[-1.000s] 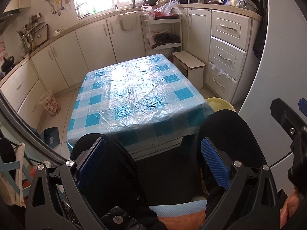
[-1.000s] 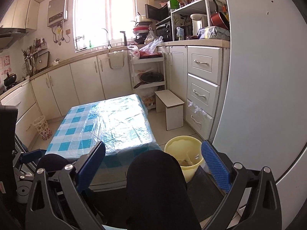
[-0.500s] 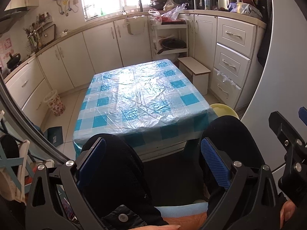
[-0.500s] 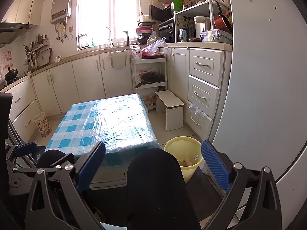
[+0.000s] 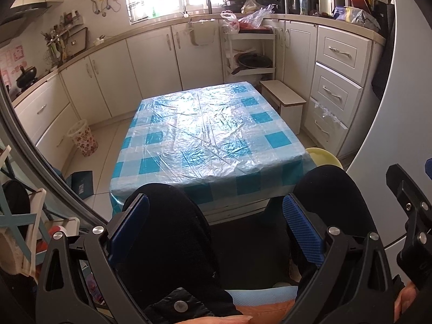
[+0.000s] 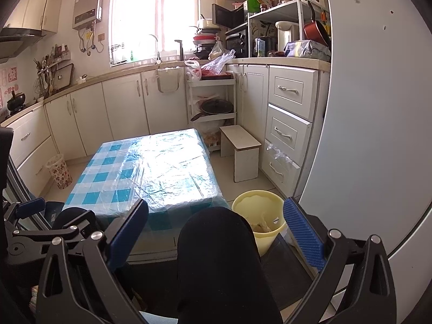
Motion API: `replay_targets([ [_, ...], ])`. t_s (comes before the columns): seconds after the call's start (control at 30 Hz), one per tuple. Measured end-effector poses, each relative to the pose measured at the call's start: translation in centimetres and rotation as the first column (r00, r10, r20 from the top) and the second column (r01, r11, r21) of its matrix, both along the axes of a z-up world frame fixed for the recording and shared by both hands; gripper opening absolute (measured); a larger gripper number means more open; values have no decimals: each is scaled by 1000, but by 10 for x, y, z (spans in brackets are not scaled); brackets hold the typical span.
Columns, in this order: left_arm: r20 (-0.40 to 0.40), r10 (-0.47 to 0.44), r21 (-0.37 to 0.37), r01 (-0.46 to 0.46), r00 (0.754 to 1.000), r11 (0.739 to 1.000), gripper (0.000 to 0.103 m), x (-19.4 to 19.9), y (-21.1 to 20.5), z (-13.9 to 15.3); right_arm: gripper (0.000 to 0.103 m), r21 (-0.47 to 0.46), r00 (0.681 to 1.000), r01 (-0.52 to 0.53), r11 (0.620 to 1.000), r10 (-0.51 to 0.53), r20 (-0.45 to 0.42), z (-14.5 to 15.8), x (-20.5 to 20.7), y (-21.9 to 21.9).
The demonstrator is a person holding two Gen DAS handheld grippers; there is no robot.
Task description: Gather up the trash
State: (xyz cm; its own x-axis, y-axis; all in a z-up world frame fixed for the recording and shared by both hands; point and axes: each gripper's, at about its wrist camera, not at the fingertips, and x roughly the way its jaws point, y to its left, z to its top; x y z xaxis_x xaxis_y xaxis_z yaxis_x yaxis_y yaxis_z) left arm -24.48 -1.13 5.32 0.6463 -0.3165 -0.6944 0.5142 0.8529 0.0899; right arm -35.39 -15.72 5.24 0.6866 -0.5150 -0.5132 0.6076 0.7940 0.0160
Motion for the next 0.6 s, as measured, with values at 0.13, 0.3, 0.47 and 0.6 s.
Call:
replay_targets([
  [0.13, 2, 6, 0, -6, 1000, 1000, 95, 1, 1, -1, 96, 1, 1000, 2, 1000, -2, -3, -1, 1, 1],
  [0.3, 2, 7, 1, -7, 1000, 1000, 95, 1, 2, -2, 96, 2, 1000, 1, 1000, -1, -3, -1, 1, 2],
  [0.47, 2, 7, 1, -7, 1000, 1000, 95, 1, 2, -1, 96, 2, 1000, -2, 1000, 2, -9, -3, 3, 4],
  [0.6, -3, 13, -2, -13, 1000, 1000, 95, 1, 4, -3, 96, 1, 1000, -4, 1000, 4, -14, -3, 4, 4],
])
